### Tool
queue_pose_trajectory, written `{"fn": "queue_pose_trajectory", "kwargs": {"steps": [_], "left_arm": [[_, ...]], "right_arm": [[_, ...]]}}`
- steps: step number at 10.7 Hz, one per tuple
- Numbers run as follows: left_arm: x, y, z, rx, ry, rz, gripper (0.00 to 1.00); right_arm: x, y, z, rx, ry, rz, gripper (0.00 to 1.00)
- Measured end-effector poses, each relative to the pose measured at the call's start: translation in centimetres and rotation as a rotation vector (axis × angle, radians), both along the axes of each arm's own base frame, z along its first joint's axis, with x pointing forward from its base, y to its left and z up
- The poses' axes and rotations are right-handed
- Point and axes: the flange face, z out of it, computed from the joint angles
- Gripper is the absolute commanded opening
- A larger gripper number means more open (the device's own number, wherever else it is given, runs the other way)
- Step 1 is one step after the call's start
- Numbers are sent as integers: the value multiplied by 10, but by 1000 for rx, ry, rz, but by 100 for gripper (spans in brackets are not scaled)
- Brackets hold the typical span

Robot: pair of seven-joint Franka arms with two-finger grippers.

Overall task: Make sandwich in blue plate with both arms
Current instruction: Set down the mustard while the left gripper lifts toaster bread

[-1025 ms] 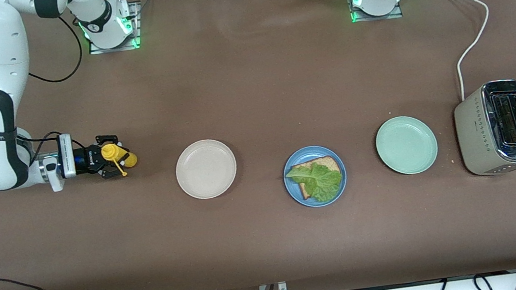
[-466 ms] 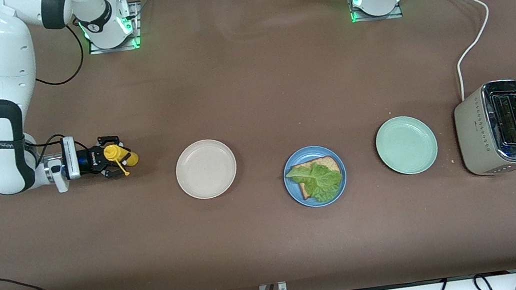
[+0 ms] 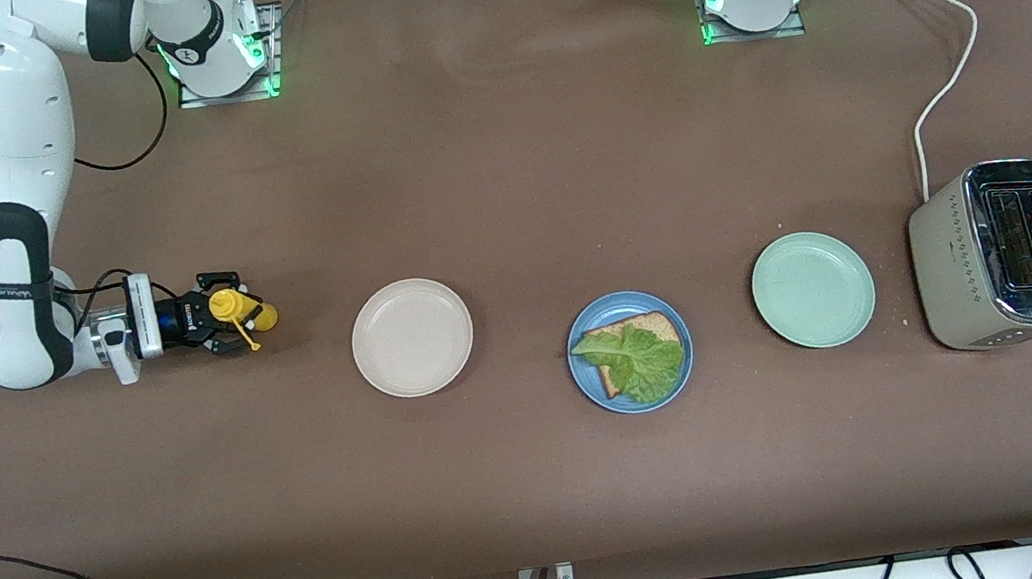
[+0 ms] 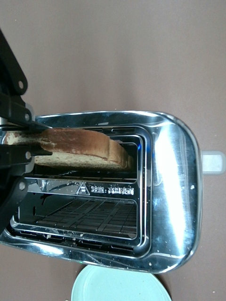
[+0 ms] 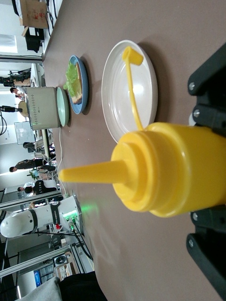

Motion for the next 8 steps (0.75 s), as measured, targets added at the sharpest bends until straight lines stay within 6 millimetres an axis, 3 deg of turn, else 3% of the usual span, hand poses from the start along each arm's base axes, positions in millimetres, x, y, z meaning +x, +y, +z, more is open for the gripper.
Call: {"fn": "queue_pose_trajectory", "kwargs": {"steps": [2,4,8], "left_arm": [[1,-1,3,2,-6,-2,0],[4,0,21,15,-31,-4,0],[-4,-6,68,26,-44,-2,0]], "right_arm": [[0,0,-1,0,1,0,37],[0,0,-2,-1,4,1,44],[0,-1,-3,-2,6,1,86]]}}
